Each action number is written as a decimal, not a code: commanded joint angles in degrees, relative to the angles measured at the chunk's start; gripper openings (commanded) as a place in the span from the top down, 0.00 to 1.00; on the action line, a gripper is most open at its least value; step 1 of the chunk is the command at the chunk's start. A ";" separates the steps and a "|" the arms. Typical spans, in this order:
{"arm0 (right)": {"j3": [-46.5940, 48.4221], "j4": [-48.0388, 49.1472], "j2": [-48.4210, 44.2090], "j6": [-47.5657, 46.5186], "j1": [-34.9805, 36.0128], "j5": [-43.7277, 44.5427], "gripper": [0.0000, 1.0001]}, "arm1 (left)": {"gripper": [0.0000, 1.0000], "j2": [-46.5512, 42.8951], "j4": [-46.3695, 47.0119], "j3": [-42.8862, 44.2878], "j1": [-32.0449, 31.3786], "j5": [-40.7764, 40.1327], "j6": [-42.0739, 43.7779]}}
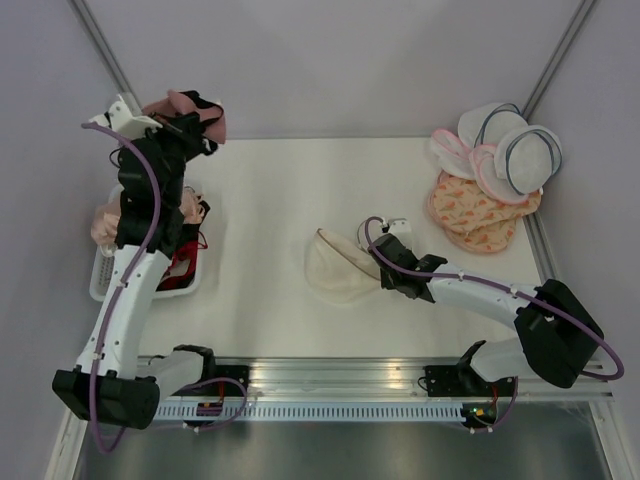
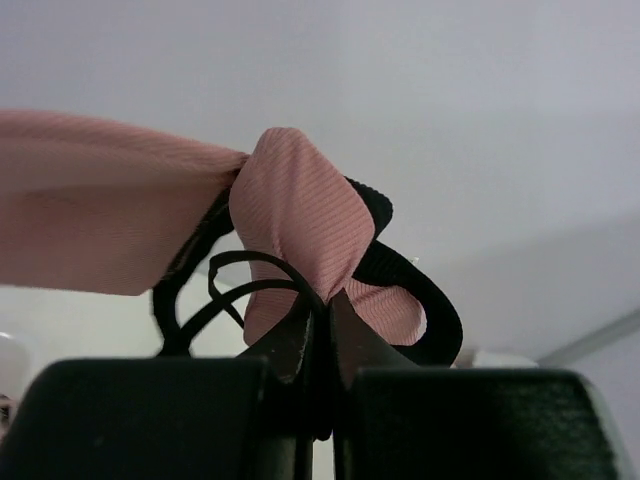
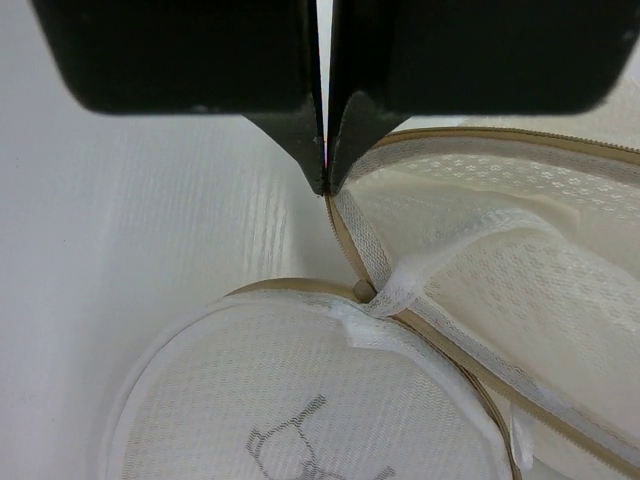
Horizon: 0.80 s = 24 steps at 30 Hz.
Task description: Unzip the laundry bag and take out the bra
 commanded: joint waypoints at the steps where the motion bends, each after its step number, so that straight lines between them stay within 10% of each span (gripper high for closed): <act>1: -0.19 0.65 -0.93 -0.65 -0.26 -1.43 1.00 | 0.98 4.27 -3.14 7.49 4.80 -6.94 8.67; 6: 0.51 0.21 -1.81 -1.62 -0.26 -2.84 1.00 | 0.98 10.25 -5.70 9.44 18.34 -6.76 6.75; 24: -2.12 1.44 -5.68 -3.47 -0.18 -7.94 1.00 | 0.98 16.04 -3.39 -14.65 29.77 -19.78 0.69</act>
